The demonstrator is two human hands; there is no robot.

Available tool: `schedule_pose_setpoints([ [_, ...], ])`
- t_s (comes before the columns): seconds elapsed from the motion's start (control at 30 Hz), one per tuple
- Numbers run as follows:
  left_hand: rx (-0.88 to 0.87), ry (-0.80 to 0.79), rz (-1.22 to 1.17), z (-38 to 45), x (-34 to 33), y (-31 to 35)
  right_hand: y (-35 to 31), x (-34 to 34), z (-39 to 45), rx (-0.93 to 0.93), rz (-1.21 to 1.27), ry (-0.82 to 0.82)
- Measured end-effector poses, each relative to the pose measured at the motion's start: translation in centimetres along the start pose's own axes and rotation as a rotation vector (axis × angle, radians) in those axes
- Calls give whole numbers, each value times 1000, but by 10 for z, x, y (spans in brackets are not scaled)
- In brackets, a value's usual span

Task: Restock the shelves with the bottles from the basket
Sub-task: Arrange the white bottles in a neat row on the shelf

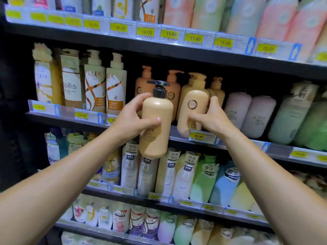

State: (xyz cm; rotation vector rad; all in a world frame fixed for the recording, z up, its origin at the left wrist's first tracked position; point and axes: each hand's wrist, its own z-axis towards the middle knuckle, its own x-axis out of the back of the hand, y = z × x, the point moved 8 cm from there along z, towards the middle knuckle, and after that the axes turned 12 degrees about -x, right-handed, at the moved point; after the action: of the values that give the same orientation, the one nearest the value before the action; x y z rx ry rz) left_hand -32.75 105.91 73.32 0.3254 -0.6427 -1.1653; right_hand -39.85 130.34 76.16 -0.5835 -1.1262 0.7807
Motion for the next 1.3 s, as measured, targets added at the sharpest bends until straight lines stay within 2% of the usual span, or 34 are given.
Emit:
schedule_pose_setpoints([
  [0.43,39,10,-62,-6,-7,5,4,-9,8,-50,115,-91],
  [0.67,58,32,-57,-9,-10,10,3,-6,9,-68,45,-137],
  [0.73,62,47,-67,-10,-12,14,3,4,3,-44,85,-90],
  [0.83,52,31,-67,-11,-21,22,-6,31,-23,131,281,103],
  [0.87,44,24,-69,-12,-26,25,-10,34,-33,183,310,104],
  [0.97,30,6,-73,-12,-47,36,-13,26,-58,242,226,-77],
  [1.03,24,-14,-108,-9,-65,47,-9,20,-68,211,141,-217],
  [1.1,15,-39,-128,-5,-83,56,-3,21,-74,175,105,-288],
  [1.17,9,-62,-143,-2,-101,62,1,30,-78,148,114,-284],
  [1.3,7,-112,-165,3,-129,70,12,54,-83,92,166,-176],
])
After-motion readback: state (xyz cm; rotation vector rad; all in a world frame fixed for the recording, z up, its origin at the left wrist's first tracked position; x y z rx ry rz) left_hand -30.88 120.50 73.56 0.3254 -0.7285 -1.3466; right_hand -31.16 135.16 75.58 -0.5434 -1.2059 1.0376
